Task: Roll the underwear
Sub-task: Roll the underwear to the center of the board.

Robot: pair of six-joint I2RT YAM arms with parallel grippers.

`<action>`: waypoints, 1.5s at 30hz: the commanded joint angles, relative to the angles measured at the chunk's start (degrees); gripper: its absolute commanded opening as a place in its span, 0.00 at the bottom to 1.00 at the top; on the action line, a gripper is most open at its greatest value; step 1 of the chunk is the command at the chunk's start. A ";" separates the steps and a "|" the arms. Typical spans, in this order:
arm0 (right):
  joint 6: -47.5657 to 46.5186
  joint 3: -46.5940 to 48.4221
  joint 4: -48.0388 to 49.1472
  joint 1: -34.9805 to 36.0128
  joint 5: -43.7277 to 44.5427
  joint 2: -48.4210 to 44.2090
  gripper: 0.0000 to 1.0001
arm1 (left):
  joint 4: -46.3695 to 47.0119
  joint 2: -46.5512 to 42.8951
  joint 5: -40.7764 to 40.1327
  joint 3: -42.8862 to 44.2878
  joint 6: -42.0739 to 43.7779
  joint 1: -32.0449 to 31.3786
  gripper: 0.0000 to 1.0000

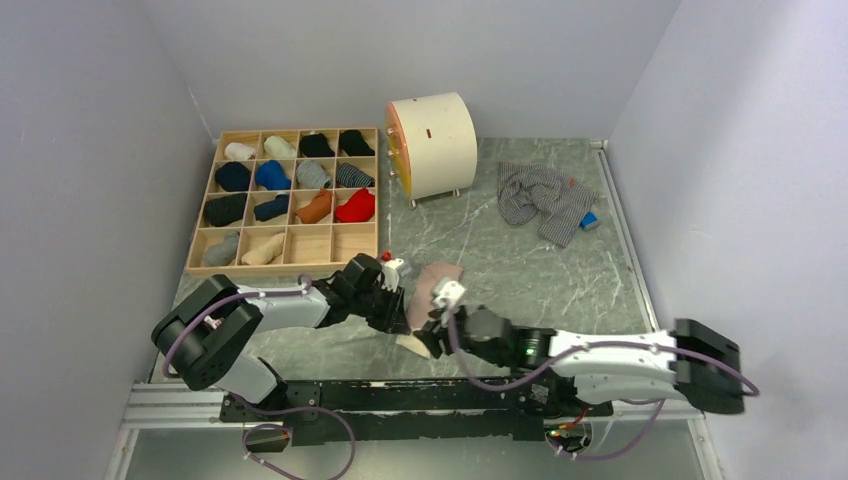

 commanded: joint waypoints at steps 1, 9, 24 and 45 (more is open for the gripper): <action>-9.11 11.35 -13.10 6.19 3.62 14.07 0.59 | -3.31 1.82 -0.89 0.11 0.43 -0.53 0.26; -18.07 17.85 -14.88 12.07 9.18 25.29 0.67 | -5.80 2.72 -1.30 2.07 1.84 -0.57 0.25; -25.43 20.43 -24.86 12.05 6.62 32.05 0.77 | -5.93 2.67 -0.44 1.56 2.70 -0.51 0.24; -25.85 22.03 -33.60 0.28 -10.36 32.40 0.54 | -7.13 3.11 0.69 2.34 2.00 -0.56 0.25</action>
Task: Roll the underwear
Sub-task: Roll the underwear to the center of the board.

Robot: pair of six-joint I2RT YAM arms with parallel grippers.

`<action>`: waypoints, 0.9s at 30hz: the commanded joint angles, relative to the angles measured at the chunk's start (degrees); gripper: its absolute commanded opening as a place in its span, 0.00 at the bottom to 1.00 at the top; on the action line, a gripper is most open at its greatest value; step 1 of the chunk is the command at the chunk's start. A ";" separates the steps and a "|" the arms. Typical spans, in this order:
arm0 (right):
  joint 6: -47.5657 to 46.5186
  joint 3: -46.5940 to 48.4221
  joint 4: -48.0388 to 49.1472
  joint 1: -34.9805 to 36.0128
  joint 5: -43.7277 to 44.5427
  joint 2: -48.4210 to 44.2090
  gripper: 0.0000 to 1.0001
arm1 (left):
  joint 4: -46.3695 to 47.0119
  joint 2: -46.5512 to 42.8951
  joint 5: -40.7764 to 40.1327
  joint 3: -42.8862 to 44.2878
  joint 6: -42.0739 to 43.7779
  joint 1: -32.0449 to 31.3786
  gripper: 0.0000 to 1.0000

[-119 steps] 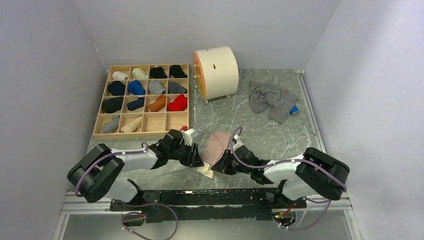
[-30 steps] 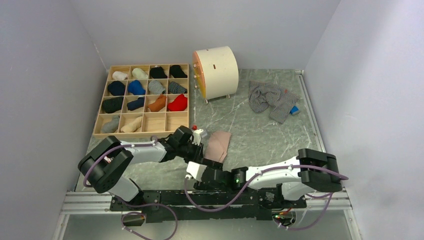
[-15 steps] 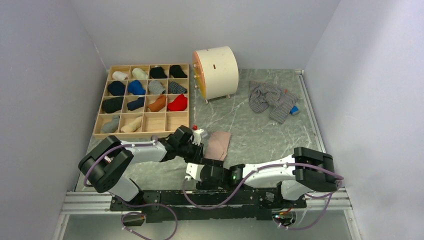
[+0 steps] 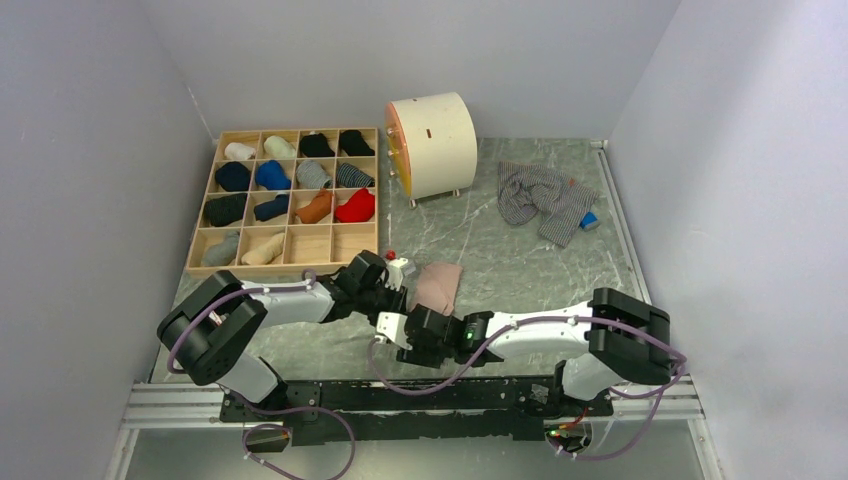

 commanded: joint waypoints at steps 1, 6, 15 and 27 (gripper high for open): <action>-0.71 0.32 -6.53 -3.70 -4.88 0.52 0.52 | -2.98 1.11 -0.30 -1.05 0.36 -0.37 0.26; -1.06 1.34 -7.29 -5.05 -6.73 2.27 0.39 | -2.92 0.79 -0.27 -1.35 -0.87 -0.31 0.28; -0.36 4.81 -8.89 -5.11 -12.86 6.27 0.14 | -2.96 -0.63 -1.75 -1.32 -4.57 0.65 0.46; 11.63 5.46 -1.64 -4.10 -14.77 4.82 0.15 | -7.66 -16.37 -2.69 -9.19 -12.41 12.10 0.74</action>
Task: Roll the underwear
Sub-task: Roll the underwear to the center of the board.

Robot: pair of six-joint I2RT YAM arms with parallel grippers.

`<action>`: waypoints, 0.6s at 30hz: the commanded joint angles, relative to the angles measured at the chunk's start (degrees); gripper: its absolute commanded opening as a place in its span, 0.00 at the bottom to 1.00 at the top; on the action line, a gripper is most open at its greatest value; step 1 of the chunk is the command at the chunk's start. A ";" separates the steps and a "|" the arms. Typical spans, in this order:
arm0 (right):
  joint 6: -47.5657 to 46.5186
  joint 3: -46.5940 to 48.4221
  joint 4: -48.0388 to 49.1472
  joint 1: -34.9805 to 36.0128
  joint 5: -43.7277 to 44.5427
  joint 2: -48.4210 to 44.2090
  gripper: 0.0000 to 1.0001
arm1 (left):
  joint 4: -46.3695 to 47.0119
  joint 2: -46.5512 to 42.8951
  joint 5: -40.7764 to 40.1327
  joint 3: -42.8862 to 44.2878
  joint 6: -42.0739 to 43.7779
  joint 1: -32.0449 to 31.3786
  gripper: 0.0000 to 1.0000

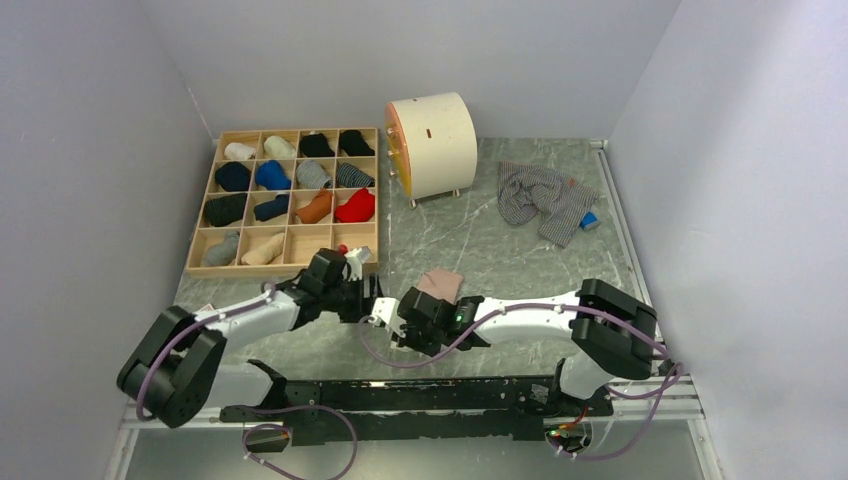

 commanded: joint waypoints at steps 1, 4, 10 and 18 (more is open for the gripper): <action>10.58 -2.91 7.72 1.74 -3.75 -0.08 0.15 | -5.43 -6.27 -2.39 -3.63 -4.62 1.10 0.74; 14.71 -5.47 12.60 3.06 -0.86 0.19 0.15 | -5.21 -10.29 -3.67 -6.73 -8.00 1.13 0.75; 18.40 -10.36 22.14 5.60 3.12 2.01 0.16 | -0.06 -13.23 -1.01 -12.39 -12.26 1.16 0.71; 20.05 -13.15 26.61 6.32 5.39 2.64 0.22 | -3.51 -17.81 -4.50 -15.99 -17.11 1.06 0.68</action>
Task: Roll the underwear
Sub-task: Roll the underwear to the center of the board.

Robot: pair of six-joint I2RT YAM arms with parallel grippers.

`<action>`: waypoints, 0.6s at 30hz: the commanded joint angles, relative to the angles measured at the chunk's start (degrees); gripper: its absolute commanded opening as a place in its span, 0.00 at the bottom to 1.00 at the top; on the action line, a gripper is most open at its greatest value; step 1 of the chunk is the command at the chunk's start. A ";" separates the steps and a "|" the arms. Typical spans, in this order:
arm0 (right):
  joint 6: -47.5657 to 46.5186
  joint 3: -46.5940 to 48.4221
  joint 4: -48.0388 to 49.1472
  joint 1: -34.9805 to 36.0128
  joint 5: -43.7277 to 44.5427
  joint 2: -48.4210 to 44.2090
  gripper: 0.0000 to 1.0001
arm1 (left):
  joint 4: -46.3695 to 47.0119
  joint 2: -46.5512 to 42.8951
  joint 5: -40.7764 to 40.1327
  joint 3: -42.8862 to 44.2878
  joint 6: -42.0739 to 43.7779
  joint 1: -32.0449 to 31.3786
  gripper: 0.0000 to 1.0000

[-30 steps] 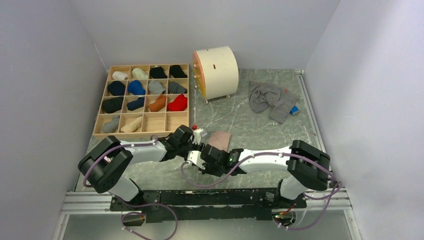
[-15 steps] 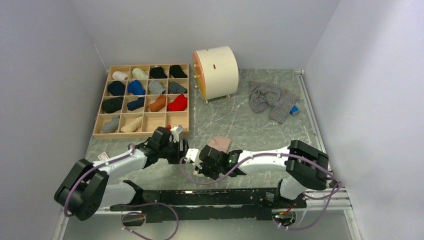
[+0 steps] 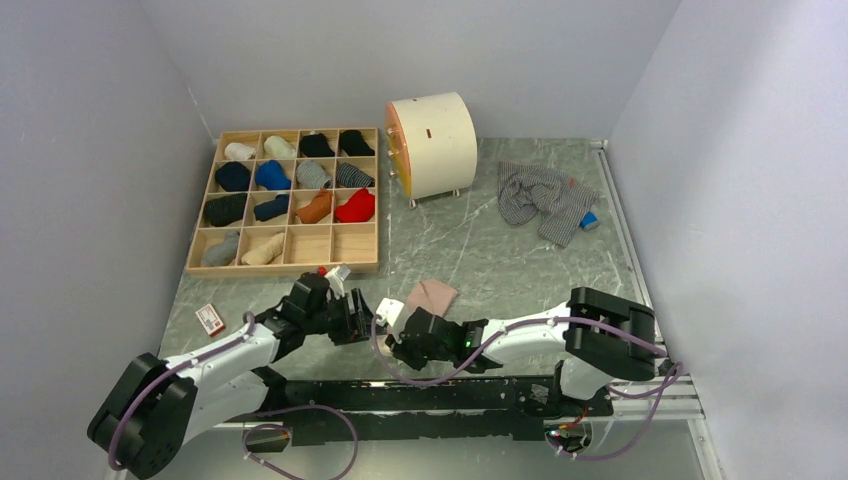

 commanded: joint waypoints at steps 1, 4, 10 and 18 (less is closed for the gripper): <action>2.47 -2.42 -0.71 0.53 0.94 2.97 0.23 | -5.11 -1.56 -3.70 -3.44 -4.75 -0.01 0.69; 2.45 -2.74 -0.07 0.80 1.18 3.40 0.24 | -2.83 -0.11 -2.54 -4.85 -6.94 -0.23 0.64; 1.21 -2.32 -0.25 1.27 2.19 4.45 0.29 | -3.14 2.26 -3.74 -3.77 -6.97 -2.44 0.59; -3.23 -1.61 0.07 4.35 4.23 2.19 0.56 | -8.08 4.73 -8.34 -0.81 -2.70 -2.66 0.22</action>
